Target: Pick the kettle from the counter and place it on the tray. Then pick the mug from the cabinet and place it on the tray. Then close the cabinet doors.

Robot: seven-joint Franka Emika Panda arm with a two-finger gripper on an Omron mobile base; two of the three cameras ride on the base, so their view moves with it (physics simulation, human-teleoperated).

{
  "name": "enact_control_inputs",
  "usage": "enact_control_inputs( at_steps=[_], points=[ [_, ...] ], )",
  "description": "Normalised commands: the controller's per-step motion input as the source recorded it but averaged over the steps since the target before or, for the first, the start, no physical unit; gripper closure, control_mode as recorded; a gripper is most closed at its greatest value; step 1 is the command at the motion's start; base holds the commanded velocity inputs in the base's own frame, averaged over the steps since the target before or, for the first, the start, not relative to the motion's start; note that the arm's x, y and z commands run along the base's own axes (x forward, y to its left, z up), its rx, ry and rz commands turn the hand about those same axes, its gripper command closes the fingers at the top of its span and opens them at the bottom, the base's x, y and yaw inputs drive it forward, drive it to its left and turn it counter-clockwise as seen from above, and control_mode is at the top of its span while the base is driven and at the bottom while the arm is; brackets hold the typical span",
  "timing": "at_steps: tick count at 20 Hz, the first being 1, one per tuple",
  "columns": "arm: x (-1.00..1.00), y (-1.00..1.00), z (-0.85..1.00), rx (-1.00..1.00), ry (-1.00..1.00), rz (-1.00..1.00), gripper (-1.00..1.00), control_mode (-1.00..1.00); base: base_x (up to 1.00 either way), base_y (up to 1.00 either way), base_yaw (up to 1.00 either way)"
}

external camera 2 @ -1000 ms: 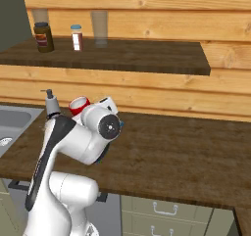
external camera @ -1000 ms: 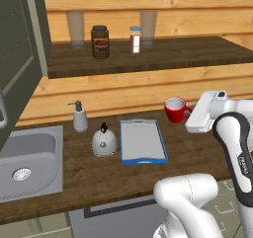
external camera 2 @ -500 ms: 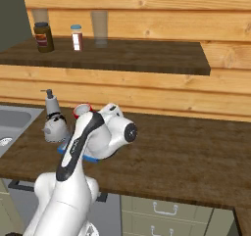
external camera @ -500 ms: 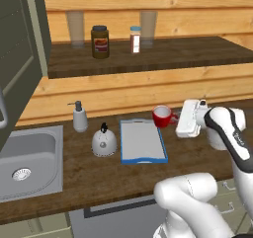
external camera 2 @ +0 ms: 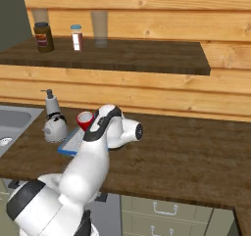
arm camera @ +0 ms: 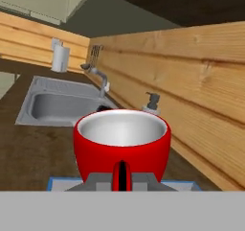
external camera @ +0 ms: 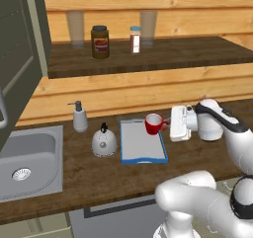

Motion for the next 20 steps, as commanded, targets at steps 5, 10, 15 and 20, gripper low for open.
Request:
enact_control_inputs(
  at_steps=[5, 10, 15, 20],
  points=[
    [0.60, 0.00, -0.50, 0.00, 0.04, 0.06, 1.00, -1.00, 0.00, 0.00, 0.00],
    [0.57, 0.00, -0.47, 0.00, 0.00, 0.01, 1.00, -1.00, 0.00, 0.00, 0.00],
    [0.70, 0.00, -0.43, 0.00, 0.00, 0.00, 1.00, -1.00, 0.00, 0.00, 0.00],
    [0.75, 0.00, -0.30, 0.00, 0.08, 0.00, 1.00, -1.00, 0.00, 0.00, 0.00]
  ],
)
